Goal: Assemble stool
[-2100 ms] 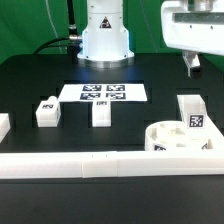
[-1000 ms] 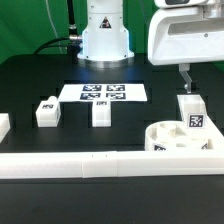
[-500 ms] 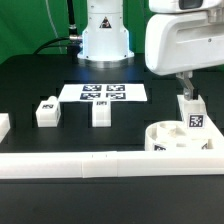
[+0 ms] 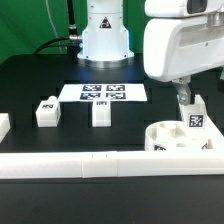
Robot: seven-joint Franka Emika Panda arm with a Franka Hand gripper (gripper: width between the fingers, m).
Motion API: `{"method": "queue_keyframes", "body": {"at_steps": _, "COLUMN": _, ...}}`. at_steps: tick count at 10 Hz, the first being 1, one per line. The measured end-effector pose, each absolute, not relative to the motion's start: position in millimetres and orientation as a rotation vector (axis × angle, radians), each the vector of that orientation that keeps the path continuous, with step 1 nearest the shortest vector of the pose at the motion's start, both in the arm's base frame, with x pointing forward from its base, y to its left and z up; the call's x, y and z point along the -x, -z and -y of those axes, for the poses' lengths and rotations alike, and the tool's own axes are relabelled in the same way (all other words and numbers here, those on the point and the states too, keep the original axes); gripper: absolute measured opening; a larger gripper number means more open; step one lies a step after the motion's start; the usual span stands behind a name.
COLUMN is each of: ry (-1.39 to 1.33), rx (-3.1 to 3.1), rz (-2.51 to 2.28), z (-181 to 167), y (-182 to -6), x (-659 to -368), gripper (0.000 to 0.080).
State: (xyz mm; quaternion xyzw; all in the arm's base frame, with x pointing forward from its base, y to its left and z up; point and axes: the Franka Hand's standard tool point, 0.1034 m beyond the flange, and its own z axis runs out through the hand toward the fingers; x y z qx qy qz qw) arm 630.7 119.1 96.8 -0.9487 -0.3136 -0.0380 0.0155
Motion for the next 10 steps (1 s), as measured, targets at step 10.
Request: {"method": "queue_keyframes", "body": {"at_steps": 10, "ry": 0.099, "rx": 2.473, "rz": 2.066, "z": -110, "y": -81.2, "x": -632, "gripper": 0.0649}}
